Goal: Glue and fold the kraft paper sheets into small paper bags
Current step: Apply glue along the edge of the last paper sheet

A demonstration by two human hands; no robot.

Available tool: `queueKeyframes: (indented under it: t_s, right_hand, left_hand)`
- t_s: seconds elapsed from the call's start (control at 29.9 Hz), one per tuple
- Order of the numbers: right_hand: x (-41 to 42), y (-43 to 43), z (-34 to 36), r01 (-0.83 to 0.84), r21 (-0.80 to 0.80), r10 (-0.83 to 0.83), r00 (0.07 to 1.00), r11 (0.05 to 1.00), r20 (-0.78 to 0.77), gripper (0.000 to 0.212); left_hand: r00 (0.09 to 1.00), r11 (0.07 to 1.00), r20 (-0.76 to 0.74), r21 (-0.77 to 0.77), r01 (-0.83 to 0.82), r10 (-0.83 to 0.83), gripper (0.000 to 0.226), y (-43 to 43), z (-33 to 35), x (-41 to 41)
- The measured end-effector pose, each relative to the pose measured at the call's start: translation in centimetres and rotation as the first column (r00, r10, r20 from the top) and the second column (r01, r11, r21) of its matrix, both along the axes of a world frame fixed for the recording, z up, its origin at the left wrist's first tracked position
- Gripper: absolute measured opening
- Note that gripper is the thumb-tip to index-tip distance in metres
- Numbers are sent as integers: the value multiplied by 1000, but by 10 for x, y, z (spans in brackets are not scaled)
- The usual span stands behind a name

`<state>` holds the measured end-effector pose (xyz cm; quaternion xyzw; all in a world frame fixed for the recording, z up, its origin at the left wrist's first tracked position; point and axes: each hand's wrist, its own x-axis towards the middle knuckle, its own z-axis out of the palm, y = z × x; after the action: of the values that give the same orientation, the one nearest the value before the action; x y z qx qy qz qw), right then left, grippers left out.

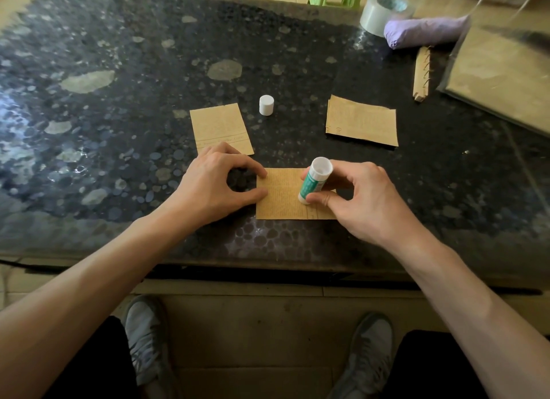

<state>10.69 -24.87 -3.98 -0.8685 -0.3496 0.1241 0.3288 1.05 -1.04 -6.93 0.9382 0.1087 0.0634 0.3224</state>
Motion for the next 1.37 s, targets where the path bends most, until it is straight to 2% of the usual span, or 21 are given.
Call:
queueKeyframes:
  t_s: [0.53, 1.07, 1.2, 1.27, 1.37]
  right_hand:
    - [-8, -9, 1, -34, -16, 34, 999, 999, -18, 41]
    - [-6, -15, 4, -123, -4, 121, 986, 992, -113, 31]
    - [-1, -18, 2, -7, 149, 32, 986, 989, -163, 29]
    - [2, -16, 0, 54, 208, -32, 994, 977, -106, 28]
    - [2, -9, -5, 62, 186, -57, 998, 981, -33, 29]
  left_hand:
    - [1000, 1000, 0, 6, -8, 8, 33, -2, 2, -1]
    - [1000, 1000, -18, 2, -6, 6, 35, -2, 3, -1]
    - [1000, 1000, -19, -7, -11, 11, 34, -2, 2, -1]
    - [1000, 1000, -17, -11, -6, 6, 35, -2, 2, 0]
    - [1000, 1000, -17, -9, -5, 5, 34, -1, 3, 0]
